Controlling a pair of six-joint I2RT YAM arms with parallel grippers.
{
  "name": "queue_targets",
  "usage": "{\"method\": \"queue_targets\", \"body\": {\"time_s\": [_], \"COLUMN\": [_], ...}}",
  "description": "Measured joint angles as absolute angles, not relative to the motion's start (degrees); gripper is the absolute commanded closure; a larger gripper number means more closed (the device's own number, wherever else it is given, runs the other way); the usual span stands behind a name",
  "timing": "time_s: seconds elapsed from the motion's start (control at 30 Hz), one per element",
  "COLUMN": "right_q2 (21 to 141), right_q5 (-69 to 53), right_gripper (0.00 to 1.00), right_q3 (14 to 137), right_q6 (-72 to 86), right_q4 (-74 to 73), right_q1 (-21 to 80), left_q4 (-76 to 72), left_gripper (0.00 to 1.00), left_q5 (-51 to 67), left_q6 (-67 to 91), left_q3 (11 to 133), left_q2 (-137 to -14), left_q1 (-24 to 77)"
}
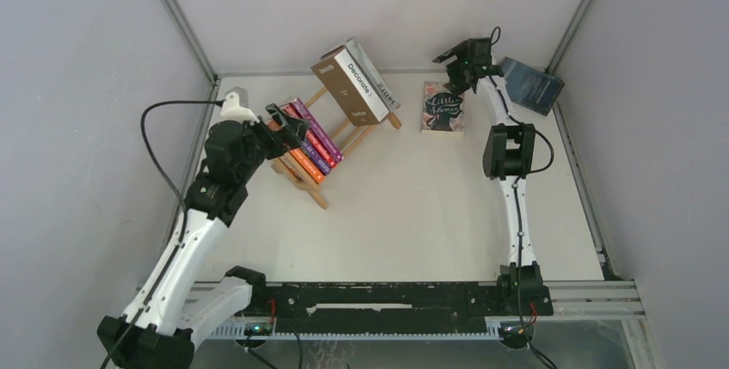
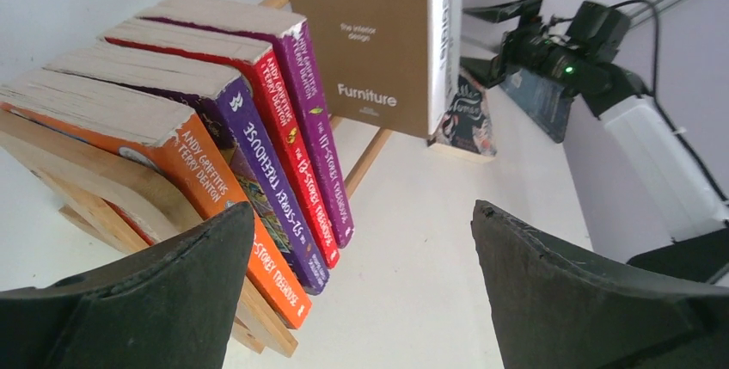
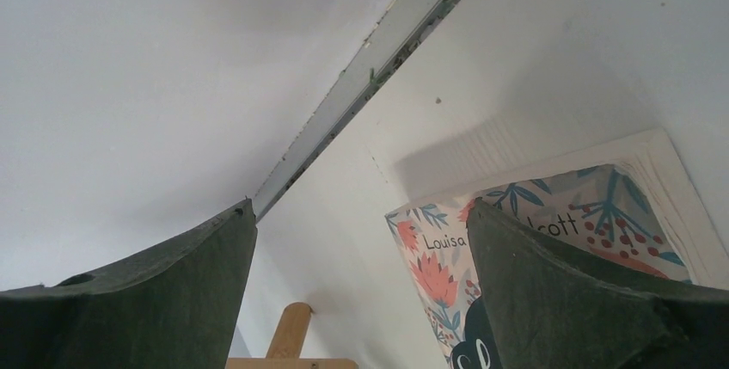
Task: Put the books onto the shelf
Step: Move the book to the center of the board.
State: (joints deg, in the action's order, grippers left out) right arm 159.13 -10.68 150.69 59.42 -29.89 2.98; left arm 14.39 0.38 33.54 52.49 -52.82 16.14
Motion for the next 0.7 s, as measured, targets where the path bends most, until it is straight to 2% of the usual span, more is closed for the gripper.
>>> {"method": "queue_targets", "body": {"time_s": [0.2,0.7], "right_q2": [157.07,139.35], "right_q5": [-10.9,-10.83], "right_gripper": [0.01,0.01], "right_q3": [148.14,119.94], "right_q6": [58.13,54.19], "right_q4": [-32.67,-32.73], "right_q1": [3.33,6.83], "left_q4": [15.35,22.52], "left_gripper": [0.0,0.0], "left_q5": [0.23,-0.97], "left_q6": [33.54,33.69], "left_q3": [52.01,49.45], "left_q2": [-45.01,-30.57], "left_q1": [16.1,16.08]}}
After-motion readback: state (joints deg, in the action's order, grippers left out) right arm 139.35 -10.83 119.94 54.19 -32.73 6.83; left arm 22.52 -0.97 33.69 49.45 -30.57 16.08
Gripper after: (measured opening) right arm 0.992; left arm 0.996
